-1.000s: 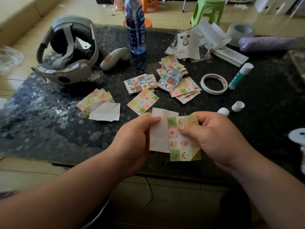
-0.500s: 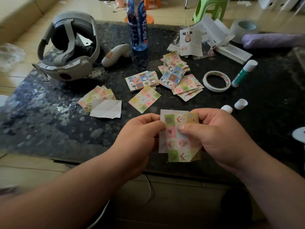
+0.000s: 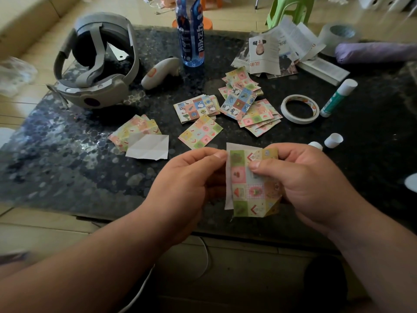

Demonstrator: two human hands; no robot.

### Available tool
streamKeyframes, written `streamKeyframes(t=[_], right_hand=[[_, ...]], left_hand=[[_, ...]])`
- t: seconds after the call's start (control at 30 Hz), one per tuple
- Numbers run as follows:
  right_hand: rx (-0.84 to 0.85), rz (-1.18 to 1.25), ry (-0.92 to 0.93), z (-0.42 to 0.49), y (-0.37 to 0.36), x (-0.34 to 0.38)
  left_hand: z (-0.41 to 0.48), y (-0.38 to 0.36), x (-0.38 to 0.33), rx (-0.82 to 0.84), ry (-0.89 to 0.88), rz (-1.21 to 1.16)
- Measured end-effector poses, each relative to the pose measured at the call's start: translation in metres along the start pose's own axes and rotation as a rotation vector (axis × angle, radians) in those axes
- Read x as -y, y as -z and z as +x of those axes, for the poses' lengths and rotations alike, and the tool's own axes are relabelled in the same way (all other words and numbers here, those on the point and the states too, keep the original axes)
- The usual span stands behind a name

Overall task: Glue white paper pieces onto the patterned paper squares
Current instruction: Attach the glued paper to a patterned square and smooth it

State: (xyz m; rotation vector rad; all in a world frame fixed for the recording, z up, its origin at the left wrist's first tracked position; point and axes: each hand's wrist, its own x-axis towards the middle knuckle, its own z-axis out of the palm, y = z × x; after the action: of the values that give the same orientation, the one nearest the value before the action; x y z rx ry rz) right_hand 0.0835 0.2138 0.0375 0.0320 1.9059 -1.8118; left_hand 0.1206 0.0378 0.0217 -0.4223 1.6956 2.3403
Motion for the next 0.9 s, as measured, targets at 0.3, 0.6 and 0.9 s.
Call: streamKeyframes(t=[0.3, 0.6, 0.9], right_hand=[[-0.032, 0.006, -0.059, -0.0031, 0.0011, 0.0066], [-0.043, -0.013, -0.090, -0.0052, 0.0028, 0.0076], [-0.029, -0.002, -0.074, -0.0059, 0.0042, 0.0083]], left_hand=[[-0.0011, -0.0007, 0.0005, -0.025, -0.073, 0.083], [-0.0009, -0.0021, 0.0052, -0.028, -0.132, 0.135], [-0.0012, -0.0030, 0.0037, 0.024, -0.139, 0.071]])
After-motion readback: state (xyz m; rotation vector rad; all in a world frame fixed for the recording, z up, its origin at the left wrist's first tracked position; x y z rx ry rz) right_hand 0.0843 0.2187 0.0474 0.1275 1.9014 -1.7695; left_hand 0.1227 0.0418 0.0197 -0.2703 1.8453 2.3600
